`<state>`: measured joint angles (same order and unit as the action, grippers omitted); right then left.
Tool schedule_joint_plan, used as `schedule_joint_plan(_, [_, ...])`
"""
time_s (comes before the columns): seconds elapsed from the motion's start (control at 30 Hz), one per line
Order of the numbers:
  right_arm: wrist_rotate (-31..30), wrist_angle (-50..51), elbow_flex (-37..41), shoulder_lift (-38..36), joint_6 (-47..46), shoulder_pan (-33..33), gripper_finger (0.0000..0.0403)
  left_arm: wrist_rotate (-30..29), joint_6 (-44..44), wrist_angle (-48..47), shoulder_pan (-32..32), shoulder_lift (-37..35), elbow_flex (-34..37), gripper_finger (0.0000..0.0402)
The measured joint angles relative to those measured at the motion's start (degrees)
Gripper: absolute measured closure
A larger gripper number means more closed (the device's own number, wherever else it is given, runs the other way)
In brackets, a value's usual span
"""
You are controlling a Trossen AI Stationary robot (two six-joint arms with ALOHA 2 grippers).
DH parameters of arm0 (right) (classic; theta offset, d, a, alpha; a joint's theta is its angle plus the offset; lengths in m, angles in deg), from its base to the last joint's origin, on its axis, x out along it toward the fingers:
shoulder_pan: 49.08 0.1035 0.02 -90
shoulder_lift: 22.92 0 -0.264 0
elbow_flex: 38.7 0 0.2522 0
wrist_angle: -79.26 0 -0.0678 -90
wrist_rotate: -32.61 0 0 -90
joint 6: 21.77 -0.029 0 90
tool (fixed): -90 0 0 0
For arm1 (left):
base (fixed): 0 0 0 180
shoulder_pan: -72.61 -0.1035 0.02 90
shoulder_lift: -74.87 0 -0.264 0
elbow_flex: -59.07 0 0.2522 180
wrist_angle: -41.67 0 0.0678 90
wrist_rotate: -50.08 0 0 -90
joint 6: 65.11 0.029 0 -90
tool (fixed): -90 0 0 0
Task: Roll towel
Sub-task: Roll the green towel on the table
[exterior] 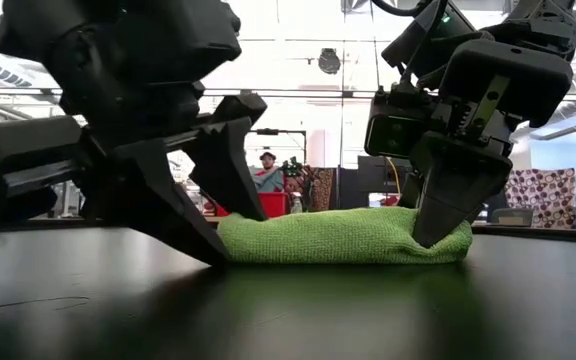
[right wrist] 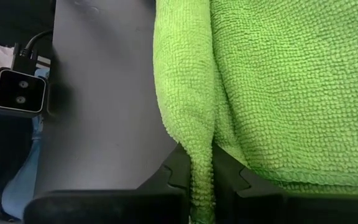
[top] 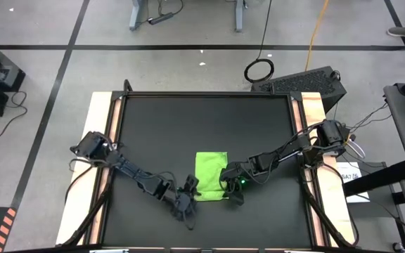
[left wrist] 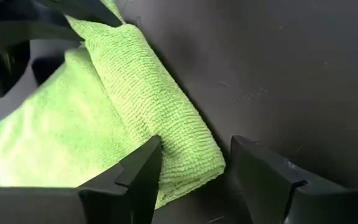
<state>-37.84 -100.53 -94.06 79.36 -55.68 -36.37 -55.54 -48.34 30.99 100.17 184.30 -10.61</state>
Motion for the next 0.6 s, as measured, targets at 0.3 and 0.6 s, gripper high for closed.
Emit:
schedule_joint_plan(0.3, [0.0, -2.1, 0.0, 0.0, 0.0, 0.0, 0.0381, 6.5, -9.2, -0.2, -4.8, 0.2, 0.0, 0.0217])
schedule_joint_plan(0.6, [1.8, -2.1, 0.0, -1.5, 2.6, 0.5, 0.0326, 13.3, -13.5, -0.3, -8.7, 0.3, 0.0, 0.0342])
